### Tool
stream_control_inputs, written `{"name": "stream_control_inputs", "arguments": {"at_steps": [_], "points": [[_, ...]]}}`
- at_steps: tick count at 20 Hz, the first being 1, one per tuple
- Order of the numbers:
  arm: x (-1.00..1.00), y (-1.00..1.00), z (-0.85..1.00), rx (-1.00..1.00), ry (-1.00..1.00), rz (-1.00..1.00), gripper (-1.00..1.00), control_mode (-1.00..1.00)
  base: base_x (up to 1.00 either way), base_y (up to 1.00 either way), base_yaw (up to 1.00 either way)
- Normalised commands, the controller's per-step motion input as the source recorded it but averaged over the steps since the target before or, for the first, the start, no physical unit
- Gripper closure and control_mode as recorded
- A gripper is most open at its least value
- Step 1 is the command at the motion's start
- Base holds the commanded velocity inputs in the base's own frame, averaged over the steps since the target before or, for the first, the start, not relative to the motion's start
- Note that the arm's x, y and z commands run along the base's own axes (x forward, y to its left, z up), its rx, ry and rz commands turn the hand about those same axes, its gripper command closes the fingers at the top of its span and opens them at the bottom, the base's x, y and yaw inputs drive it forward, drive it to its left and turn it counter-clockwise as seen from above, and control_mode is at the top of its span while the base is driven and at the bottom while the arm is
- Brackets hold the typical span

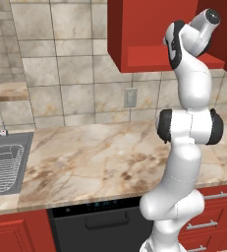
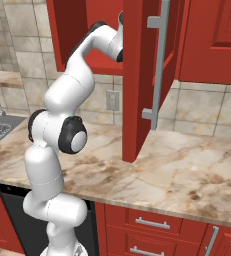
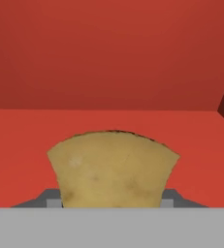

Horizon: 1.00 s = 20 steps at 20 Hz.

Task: Pick up the sponge and sponge from the sink, and place them back in the cabinet, and close the cabinet door.

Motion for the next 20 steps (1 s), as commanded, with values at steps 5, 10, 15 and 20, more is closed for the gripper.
{"name": "stream_control_inputs", "arguments": {"at_steps": [5,10,15,20], "points": [[0.0,0.0,0.0,0.0,0.0,0.0,-1.0,-1.0,0.0,0.0,0.0],[0.0,0.0,-0.12,0.0,-0.06,0.0,-1.0,-1.0,0.0,0.0,0.0],[-0.07,0.0,-0.26,0.0,-0.11,0.0,-1.0,-1.0,0.0,0.0,0.0],[-0.13,0.0,-0.24,0.0,-0.07,0.0,-1.0,-1.0,0.0,0.0,0.0]]}}
